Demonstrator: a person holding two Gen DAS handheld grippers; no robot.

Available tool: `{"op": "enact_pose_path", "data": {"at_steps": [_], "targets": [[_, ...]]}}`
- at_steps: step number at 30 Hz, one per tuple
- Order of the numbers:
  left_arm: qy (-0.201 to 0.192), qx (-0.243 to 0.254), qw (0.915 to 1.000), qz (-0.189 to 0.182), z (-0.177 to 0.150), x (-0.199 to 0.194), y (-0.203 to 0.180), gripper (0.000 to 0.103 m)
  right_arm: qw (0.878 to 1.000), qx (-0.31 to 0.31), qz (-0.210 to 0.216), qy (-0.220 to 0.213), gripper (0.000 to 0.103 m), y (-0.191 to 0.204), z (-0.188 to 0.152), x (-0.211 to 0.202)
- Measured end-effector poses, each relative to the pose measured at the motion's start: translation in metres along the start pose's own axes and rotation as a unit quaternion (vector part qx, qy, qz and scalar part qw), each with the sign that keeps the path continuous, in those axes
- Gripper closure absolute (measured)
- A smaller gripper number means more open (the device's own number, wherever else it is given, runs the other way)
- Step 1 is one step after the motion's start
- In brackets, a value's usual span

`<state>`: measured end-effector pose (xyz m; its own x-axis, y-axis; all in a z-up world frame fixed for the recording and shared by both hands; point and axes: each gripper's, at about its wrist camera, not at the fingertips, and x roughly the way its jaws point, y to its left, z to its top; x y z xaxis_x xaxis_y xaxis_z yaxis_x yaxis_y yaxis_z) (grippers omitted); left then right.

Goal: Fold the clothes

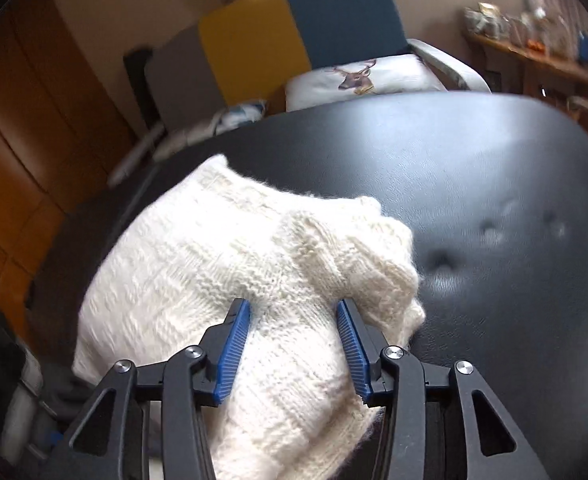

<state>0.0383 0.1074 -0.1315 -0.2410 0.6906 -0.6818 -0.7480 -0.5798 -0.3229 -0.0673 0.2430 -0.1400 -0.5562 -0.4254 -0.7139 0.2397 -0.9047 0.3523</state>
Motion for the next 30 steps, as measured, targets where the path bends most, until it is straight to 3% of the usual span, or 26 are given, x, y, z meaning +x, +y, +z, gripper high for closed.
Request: {"op": "enact_pose_path", "data": {"at_steps": [3, 7, 11, 15, 17, 19, 22, 26, 30], "targets": [[0.001, -0.016, 0.9998, -0.010, 0.001, 0.001, 0.002, 0.077, 1.000, -0.005, 0.009, 0.009, 0.057, -0.004, 0.004, -0.002], [-0.006, -0.017, 0.9998, -0.008, -0.001, 0.002, -0.002, 0.077, 0.998, -0.044, 0.022, 0.032, 0.054, 0.012, 0.034, -0.011], [-0.010, -0.014, 0.9998, -0.005, -0.010, 0.001, -0.004, 0.077, 0.987, -0.109, 0.107, 0.041, 0.053, 0.059, 0.077, -0.002], [-0.013, -0.024, 0.9996, -0.005, -0.010, -0.003, -0.002, 0.077, 0.959, -0.141, 0.215, 0.116, 0.053, 0.102, 0.109, 0.055], [-0.015, -0.028, 0.9995, -0.002, -0.008, -0.006, 0.006, 0.077, 0.949, -0.153, 0.201, 0.189, 0.053, 0.113, 0.110, 0.102], [-0.018, -0.030, 0.9994, 0.001, -0.006, -0.002, 0.012, 0.077, 0.943, -0.166, 0.133, 0.256, 0.053, 0.108, 0.098, 0.156], [-0.021, -0.020, 0.9996, 0.007, -0.013, -0.006, 0.009, 0.077, 0.949, -0.145, 0.168, 0.224, 0.054, 0.100, 0.096, 0.162], [-0.029, -0.022, 0.9993, 0.013, -0.003, -0.005, 0.006, 0.076, 0.952, -0.132, 0.180, 0.210, 0.054, 0.093, 0.091, 0.152], [-0.056, -0.053, 0.9970, -0.008, -0.008, -0.043, 0.011, 0.076, 0.954, -0.120, 0.188, 0.201, 0.055, 0.088, 0.089, 0.146]]}}
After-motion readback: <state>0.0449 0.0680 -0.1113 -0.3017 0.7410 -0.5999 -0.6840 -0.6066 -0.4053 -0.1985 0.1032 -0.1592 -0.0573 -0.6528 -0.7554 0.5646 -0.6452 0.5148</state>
